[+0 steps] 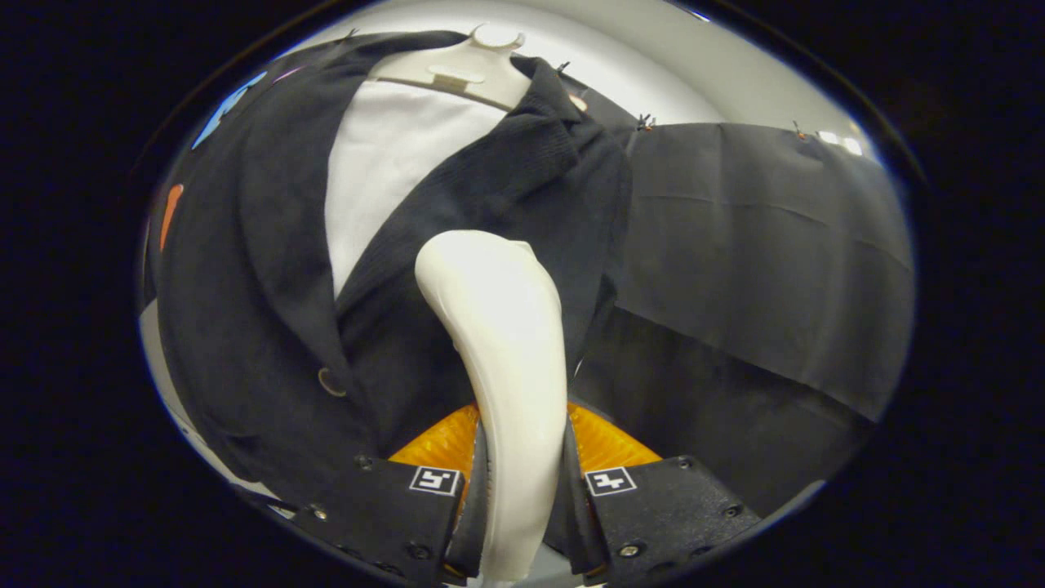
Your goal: Iron the clothes twice with a garment steamer, once on the left side and once on the right side.
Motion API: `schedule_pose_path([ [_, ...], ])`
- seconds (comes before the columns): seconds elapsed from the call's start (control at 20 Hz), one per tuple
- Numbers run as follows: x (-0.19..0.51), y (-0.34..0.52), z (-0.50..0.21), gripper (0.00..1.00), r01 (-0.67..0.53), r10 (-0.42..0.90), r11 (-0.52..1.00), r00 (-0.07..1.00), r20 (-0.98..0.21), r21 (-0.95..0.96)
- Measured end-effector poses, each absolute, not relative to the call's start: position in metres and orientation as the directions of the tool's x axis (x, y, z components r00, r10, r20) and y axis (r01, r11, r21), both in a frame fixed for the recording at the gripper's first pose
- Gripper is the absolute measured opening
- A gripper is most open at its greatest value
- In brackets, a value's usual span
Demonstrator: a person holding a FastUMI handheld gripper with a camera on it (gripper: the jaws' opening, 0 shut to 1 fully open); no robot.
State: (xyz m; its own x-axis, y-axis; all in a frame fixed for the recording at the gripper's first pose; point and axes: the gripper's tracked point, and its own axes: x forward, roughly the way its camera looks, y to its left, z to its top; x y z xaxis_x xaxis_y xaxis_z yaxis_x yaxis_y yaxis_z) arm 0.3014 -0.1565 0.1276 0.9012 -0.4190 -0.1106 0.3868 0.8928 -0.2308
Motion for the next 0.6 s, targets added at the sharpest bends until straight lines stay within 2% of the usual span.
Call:
schedule_pose_path([
  [0.6,0.315,-0.162,0.11,0.42,0.396,-0.471,0.868,0.849,-0.241,-0.3],
])
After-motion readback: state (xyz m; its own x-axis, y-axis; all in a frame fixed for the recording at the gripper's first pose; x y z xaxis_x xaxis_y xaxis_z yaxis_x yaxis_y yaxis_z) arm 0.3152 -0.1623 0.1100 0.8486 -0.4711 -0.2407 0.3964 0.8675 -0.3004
